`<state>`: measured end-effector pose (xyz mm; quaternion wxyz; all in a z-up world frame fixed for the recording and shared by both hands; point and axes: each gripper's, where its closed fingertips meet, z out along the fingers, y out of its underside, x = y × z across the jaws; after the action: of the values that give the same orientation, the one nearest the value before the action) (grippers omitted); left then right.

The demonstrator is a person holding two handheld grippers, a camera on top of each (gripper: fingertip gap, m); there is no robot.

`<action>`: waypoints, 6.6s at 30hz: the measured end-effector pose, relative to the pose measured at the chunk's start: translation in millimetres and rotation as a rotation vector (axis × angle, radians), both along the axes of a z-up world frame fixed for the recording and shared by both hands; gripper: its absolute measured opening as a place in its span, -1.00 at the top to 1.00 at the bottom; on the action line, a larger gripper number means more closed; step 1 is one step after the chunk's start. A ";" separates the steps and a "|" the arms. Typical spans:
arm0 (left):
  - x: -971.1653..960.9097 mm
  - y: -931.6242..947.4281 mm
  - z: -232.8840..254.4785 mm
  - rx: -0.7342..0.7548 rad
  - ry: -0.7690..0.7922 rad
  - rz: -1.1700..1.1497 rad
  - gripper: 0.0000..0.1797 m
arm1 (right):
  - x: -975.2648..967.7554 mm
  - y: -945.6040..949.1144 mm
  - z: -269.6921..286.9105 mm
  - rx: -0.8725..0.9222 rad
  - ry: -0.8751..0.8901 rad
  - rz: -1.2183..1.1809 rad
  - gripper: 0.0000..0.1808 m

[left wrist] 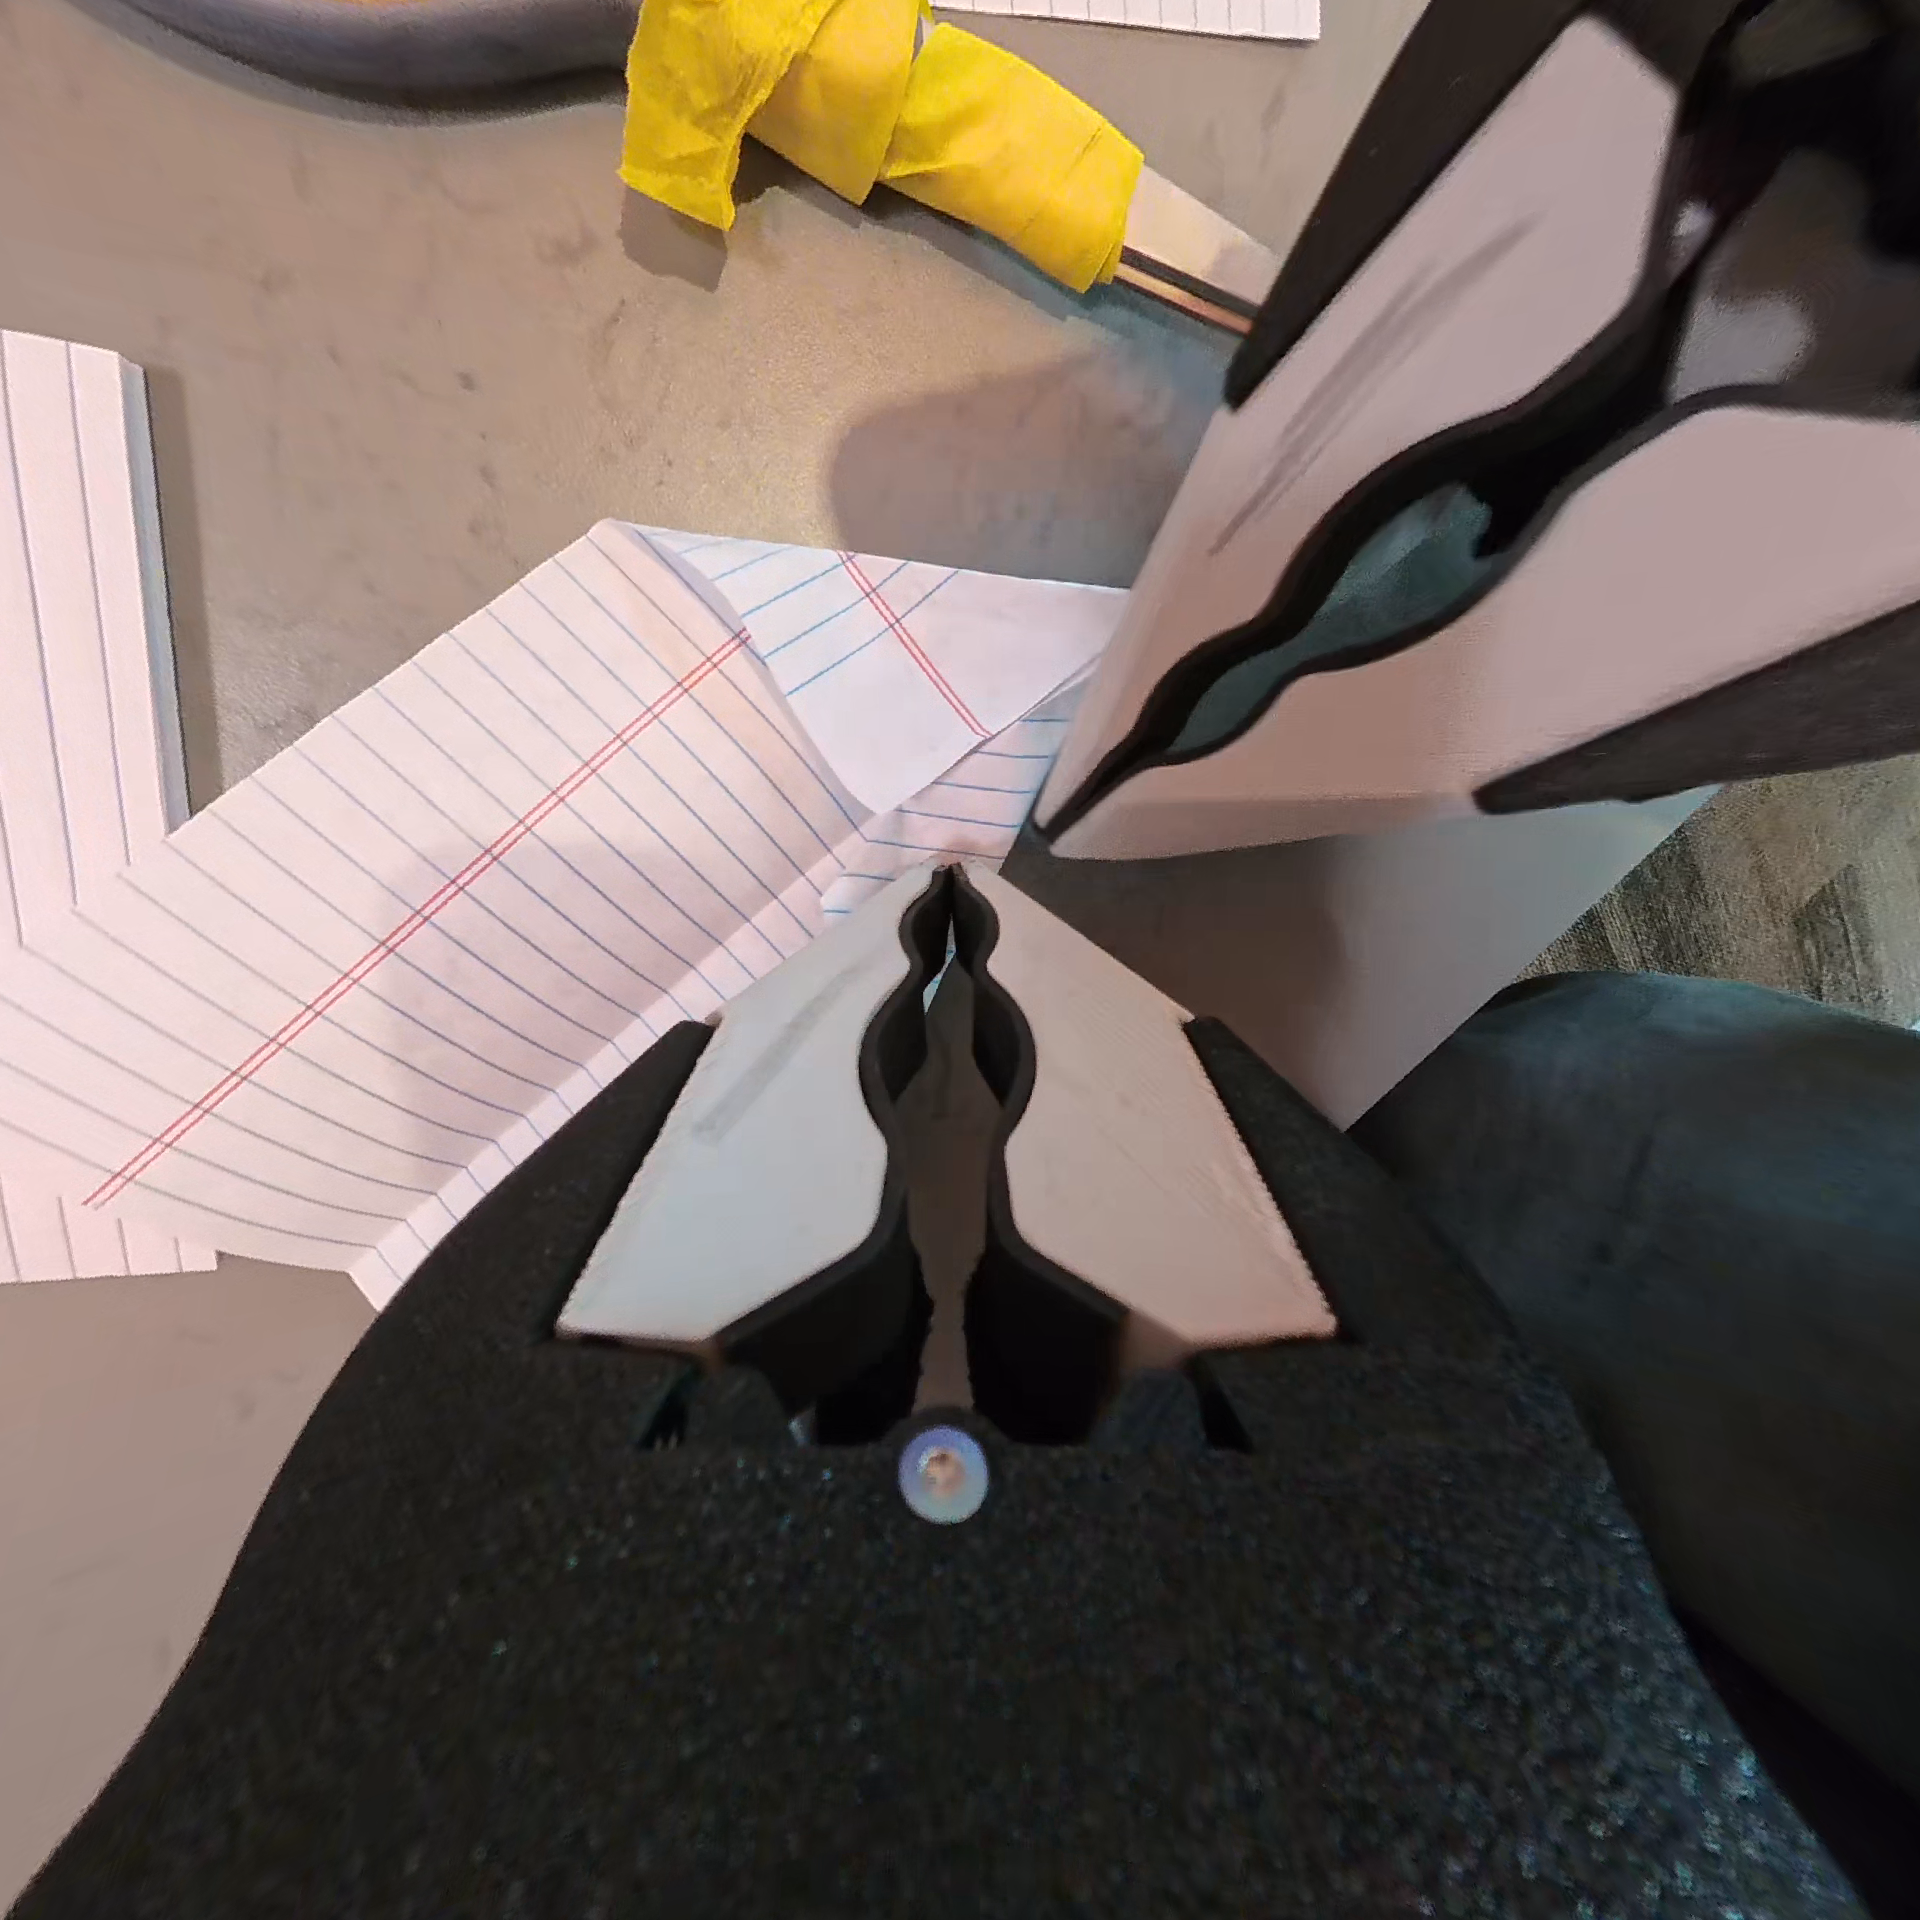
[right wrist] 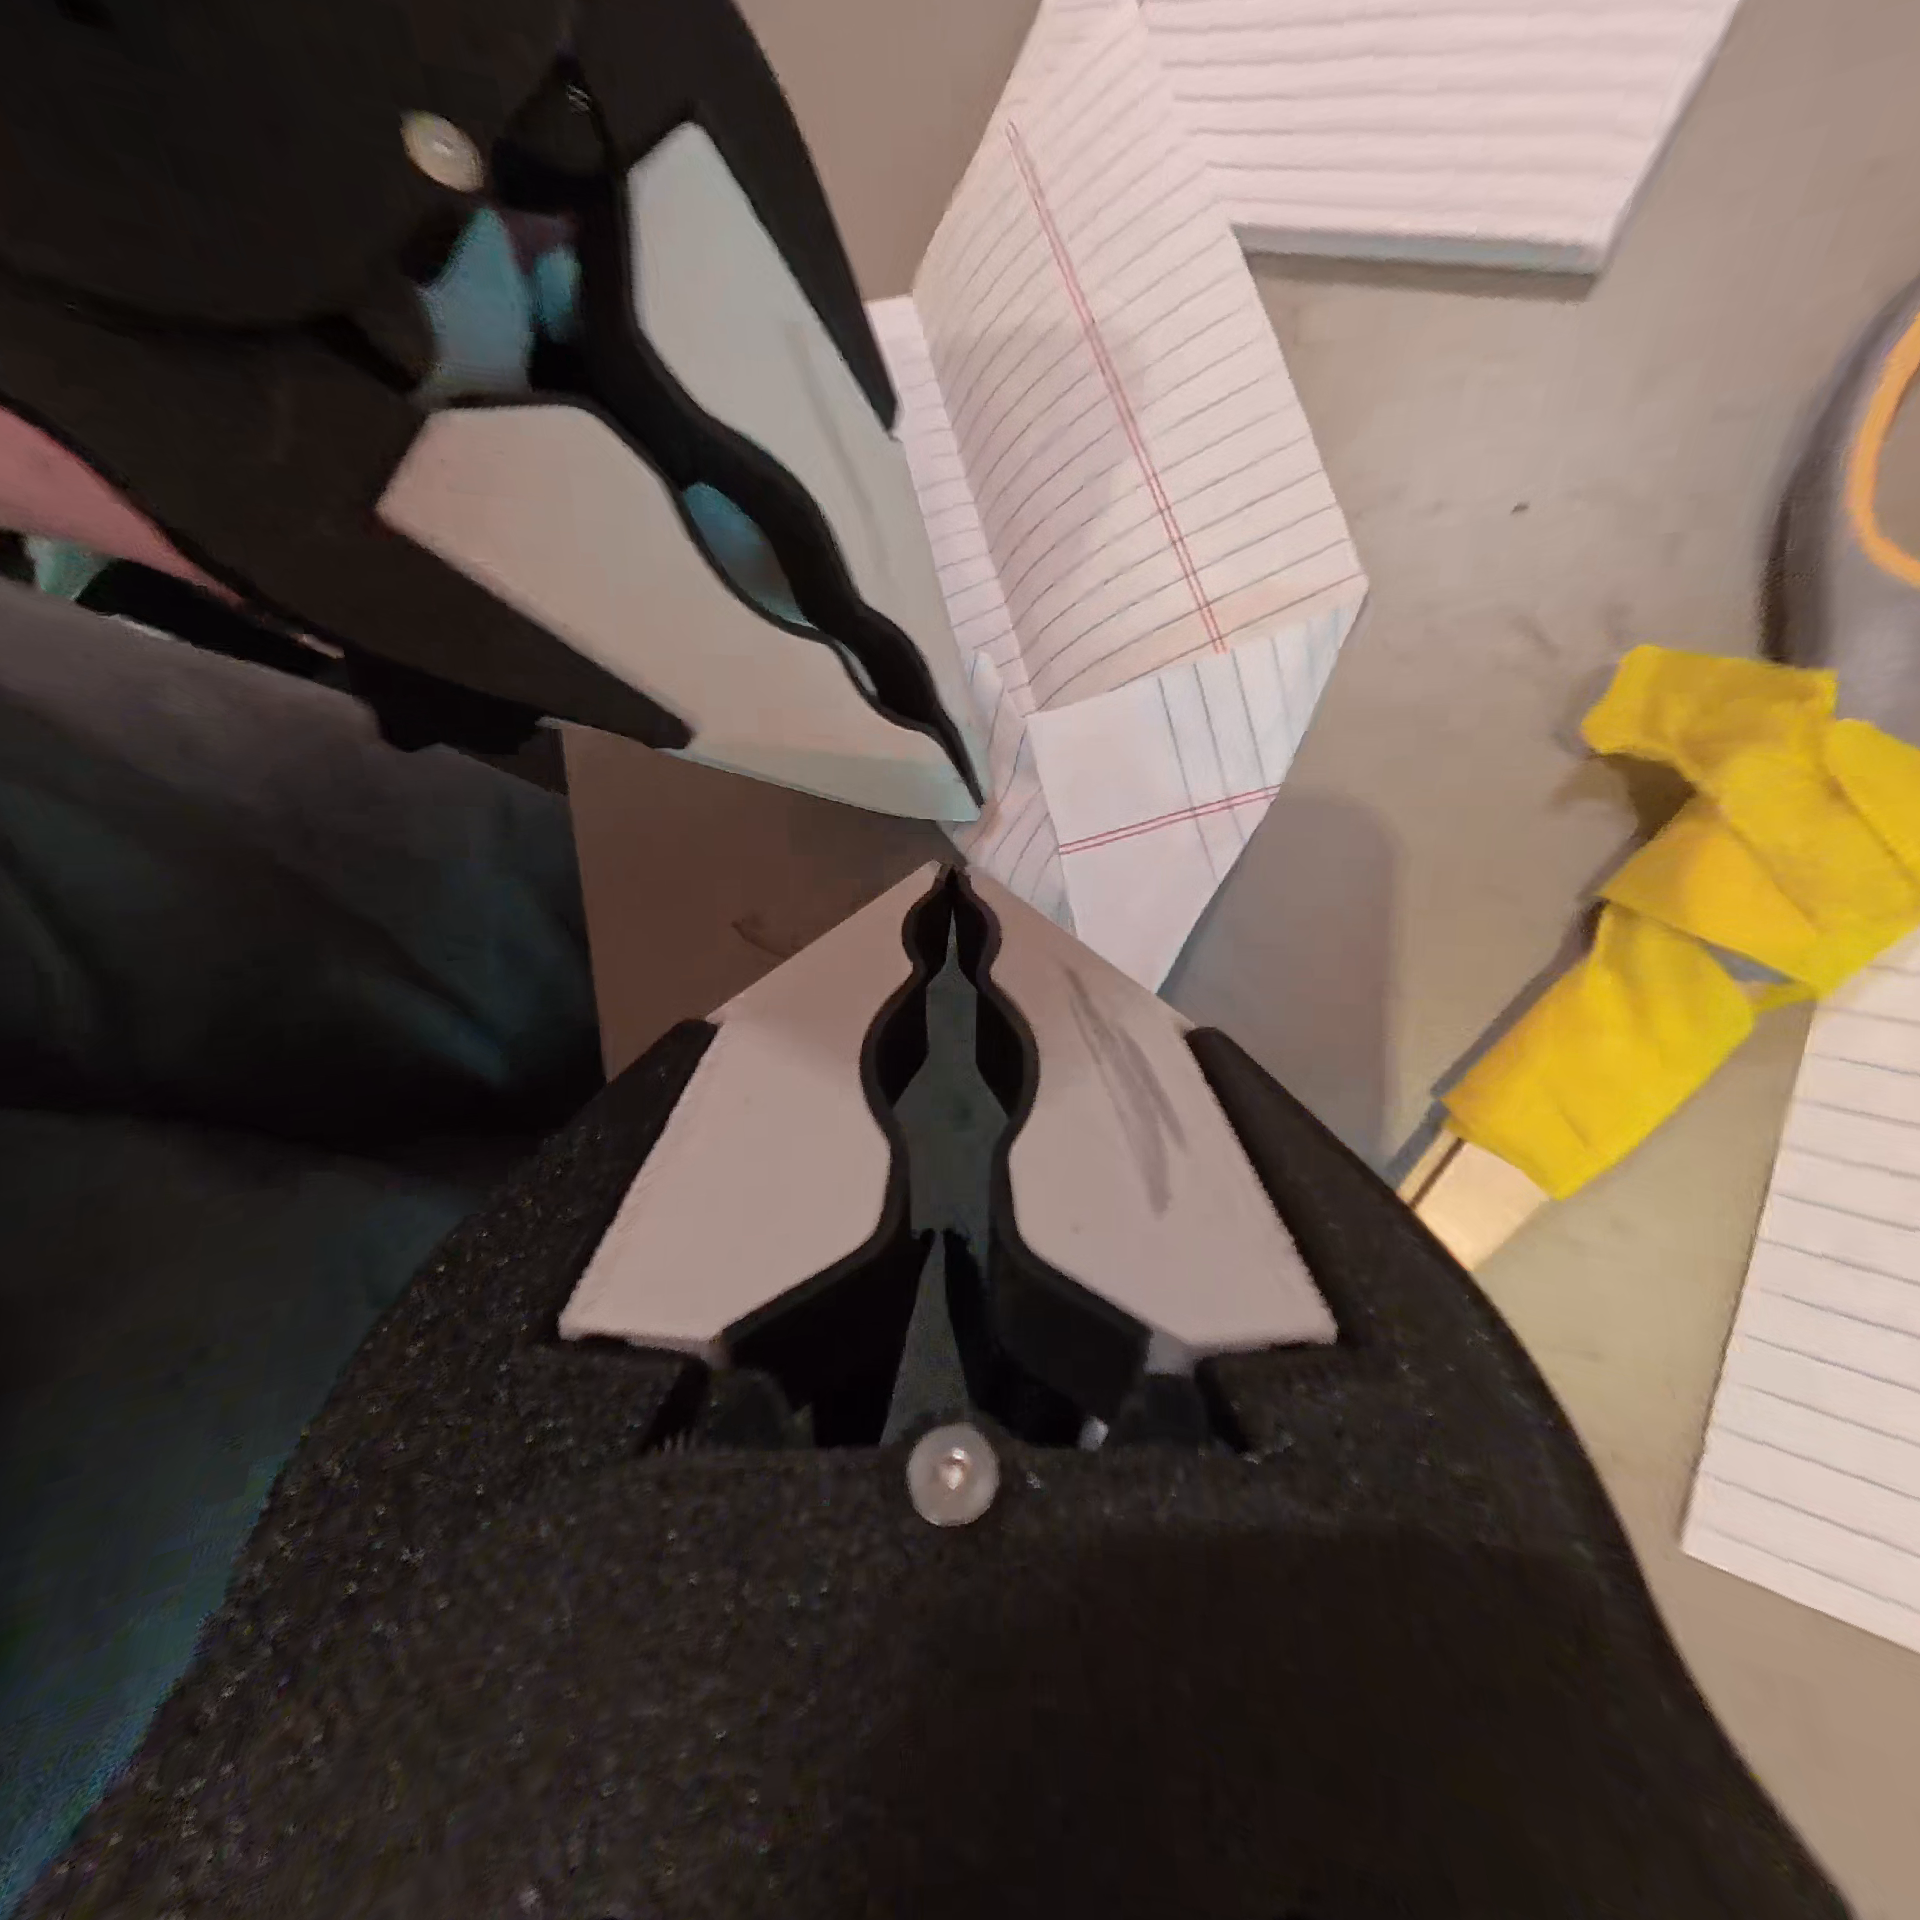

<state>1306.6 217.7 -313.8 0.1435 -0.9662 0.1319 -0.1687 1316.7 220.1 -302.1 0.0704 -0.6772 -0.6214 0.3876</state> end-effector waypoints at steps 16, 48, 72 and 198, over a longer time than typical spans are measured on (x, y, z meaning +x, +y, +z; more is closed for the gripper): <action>-0.3 -0.6 0.1 -0.011 -0.021 -0.024 1.00 | -2.0 2.2 -8.5 -0.394 -0.140 -0.239 1.00; -2.5 -19.1 11.5 -0.004 -0.100 -0.046 1.00 | -1.6 2.5 -8.6 -0.434 -0.125 -0.245 1.00; -6.8 -21.1 3.1 -0.124 -0.416 0.272 1.00 | -1.5 2.3 -8.6 -0.444 -0.130 -0.257 1.00; -13.2 -29.3 4.0 -0.244 -0.531 0.178 1.00 | 10.6 19.1 -8.0 -0.216 -0.110 -0.354 0.99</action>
<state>1293.4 188.4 -309.8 0.0701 -0.9063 -0.0166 -0.4165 1327.3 239.2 -310.1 0.0303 -0.7996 -0.4507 0.3957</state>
